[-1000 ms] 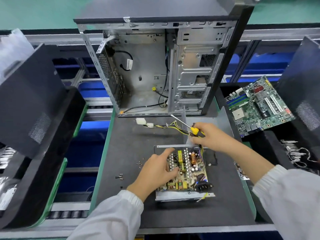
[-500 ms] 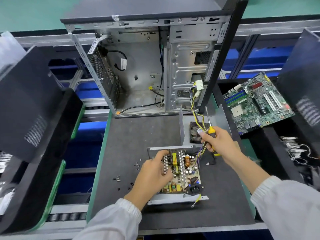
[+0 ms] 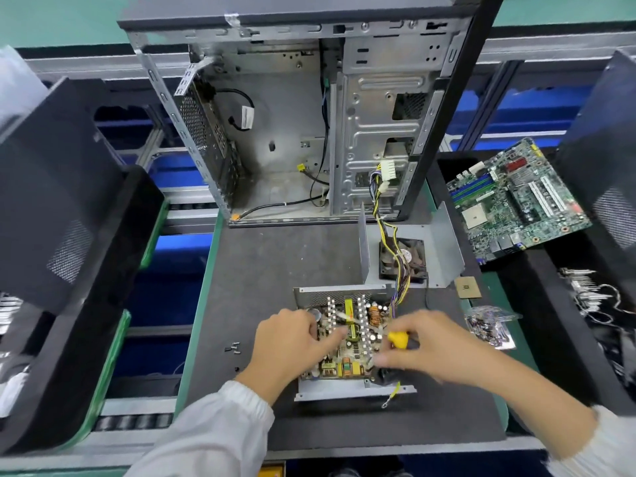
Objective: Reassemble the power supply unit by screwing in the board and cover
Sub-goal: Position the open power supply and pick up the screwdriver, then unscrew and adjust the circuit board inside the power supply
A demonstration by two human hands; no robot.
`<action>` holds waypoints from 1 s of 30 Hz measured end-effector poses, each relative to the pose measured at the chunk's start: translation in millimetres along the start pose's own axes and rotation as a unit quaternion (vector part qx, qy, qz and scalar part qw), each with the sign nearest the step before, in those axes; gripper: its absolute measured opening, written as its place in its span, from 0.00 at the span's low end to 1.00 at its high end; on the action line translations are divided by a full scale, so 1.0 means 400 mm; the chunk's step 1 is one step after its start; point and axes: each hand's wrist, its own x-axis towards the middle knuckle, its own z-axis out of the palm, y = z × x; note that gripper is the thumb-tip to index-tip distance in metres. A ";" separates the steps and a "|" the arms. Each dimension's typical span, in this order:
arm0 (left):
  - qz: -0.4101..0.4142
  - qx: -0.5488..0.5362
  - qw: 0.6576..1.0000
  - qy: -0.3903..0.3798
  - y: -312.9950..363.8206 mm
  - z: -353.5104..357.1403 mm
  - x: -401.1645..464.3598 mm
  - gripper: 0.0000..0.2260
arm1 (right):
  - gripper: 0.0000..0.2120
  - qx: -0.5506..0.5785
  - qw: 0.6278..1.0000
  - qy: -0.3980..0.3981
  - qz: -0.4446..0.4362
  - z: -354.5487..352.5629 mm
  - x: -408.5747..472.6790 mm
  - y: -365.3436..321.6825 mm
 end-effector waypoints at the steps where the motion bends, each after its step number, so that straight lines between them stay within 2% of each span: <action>1: -0.005 0.005 1.000 -0.014 0.008 -0.001 0.006 0.25 | 0.15 0.008 1.000 -0.023 -0.004 0.007 -0.005 -0.003; 5: -0.009 -0.041 0.998 -0.050 0.028 -0.007 0.021 0.19 | 0.17 -0.013 0.999 -0.040 -0.014 0.011 0.002 -0.008; 8: 0.011 -0.061 0.997 -0.047 0.037 -0.012 0.024 0.22 | 0.17 -0.075 0.995 -0.071 -0.018 0.014 0.014 -0.011; 11: 0.001 -0.107 0.991 -0.078 0.031 -0.015 0.034 0.23 | 0.09 -0.025 0.993 -0.118 -0.010 -0.011 0.020 -0.002; 14: -0.001 -0.146 0.986 -0.080 0.032 -0.013 0.035 0.24 | 0.08 0.022 0.984 -0.174 -0.003 -0.057 0.020 0.029; 18: -0.003 -0.154 0.986 -0.069 0.039 -0.011 0.031 0.24 | 0.11 0.049 0.965 -0.256 0.027 -0.110 0.017 0.064; 21: -0.011 -0.155 0.986 -0.068 0.043 -0.010 0.030 0.23 | 0.17 0.002 0.964 -0.264 0.040 -0.107 0.028 0.071; 25: -0.013 -0.162 0.985 -0.060 0.048 -0.012 0.027 0.23 | 0.19 -0.190 0.960 -0.206 -0.002 -0.089 0.042 0.071; 27: -0.018 -0.186 0.981 -0.060 0.042 -0.016 0.023 0.24 | 0.18 -0.136 0.984 -0.114 -0.033 -0.081 0.051 0.054; 29: -0.036 -0.249 0.966 -0.052 0.026 -0.023 0.019 0.23 | 0.06 -0.056 0.997 0.009 -0.054 -0.053 0.070 0.027; 30: -0.051 -0.279 0.958 -0.040 0.013 -0.027 0.018 0.23 | 0.08 -0.056 0.995 0.058 -0.058 -0.034 0.082 0.013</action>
